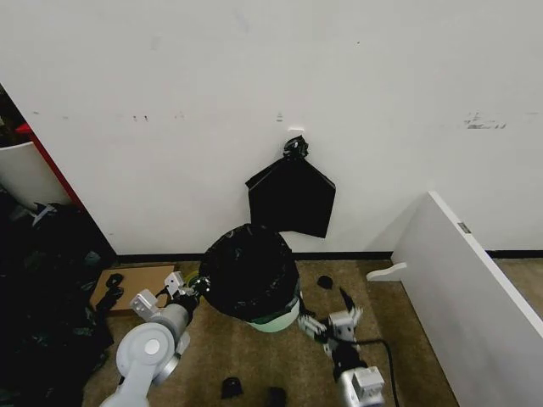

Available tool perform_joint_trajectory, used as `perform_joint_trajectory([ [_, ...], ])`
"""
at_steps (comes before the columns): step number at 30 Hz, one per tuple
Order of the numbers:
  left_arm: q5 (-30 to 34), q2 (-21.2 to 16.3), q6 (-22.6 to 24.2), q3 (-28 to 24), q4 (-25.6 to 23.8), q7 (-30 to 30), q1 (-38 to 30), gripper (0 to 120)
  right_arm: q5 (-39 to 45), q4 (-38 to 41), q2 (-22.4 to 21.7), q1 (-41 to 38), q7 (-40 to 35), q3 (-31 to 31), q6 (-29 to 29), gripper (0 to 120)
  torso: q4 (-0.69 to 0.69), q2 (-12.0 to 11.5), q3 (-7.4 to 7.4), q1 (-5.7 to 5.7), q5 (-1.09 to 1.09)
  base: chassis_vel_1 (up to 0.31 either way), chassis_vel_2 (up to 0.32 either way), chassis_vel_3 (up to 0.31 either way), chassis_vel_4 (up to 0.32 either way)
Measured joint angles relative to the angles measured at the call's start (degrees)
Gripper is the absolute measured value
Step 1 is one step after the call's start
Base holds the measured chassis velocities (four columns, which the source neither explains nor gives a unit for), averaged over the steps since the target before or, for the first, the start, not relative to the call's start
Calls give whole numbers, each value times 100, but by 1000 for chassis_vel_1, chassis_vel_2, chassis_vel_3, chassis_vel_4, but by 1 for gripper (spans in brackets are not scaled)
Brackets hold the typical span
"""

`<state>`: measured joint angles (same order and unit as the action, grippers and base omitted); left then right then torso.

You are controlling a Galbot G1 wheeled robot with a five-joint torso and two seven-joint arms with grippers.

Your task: Place the garbage bag over the trash bin.

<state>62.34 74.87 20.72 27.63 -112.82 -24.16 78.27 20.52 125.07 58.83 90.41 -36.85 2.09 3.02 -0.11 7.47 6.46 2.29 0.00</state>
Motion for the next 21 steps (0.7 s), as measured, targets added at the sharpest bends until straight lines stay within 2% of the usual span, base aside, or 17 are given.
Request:
perform_joint_trajectory([
  [1,-354,-36,-121,-28,57,41,43,4,84,29,46,-66,-110,-98,-5,100,2,0,0,0,0,0,0,0,0],
  [2,-354,-36,-121,-28,57,41,43,4,84,29,46,-66,-110,-98,-5,100,2,0,0,0,0,0,0,0,0],
  [5,-1096,-121,-342,-90,200,165,161,4,15,40,195,-248,-192,-301,-188,100,7,0,1,0,2,0,0,0,0],
  [7,-1622,-133,-525,-174,393,309,212,4,-140,126,290,-293,-130,-317,-257,100,3,0,0,0,1,0,0,0,0],
  [10,-1803,-100,-624,-227,561,415,219,4,-270,159,351,-293,-40,-271,-296,100,2,0,0,0,1,0,0,0,0],
  [13,-1704,12,-548,-280,679,466,225,4,-418,134,440,-278,67,-186,-350,100,2,0,0,0,0,0,0,0,0],
  [21,-1734,91,-566,-323,714,499,311,4,-446,54,486,-269,152,-143,-370,100,3,0,1,0,1,0,0,0,0],
])
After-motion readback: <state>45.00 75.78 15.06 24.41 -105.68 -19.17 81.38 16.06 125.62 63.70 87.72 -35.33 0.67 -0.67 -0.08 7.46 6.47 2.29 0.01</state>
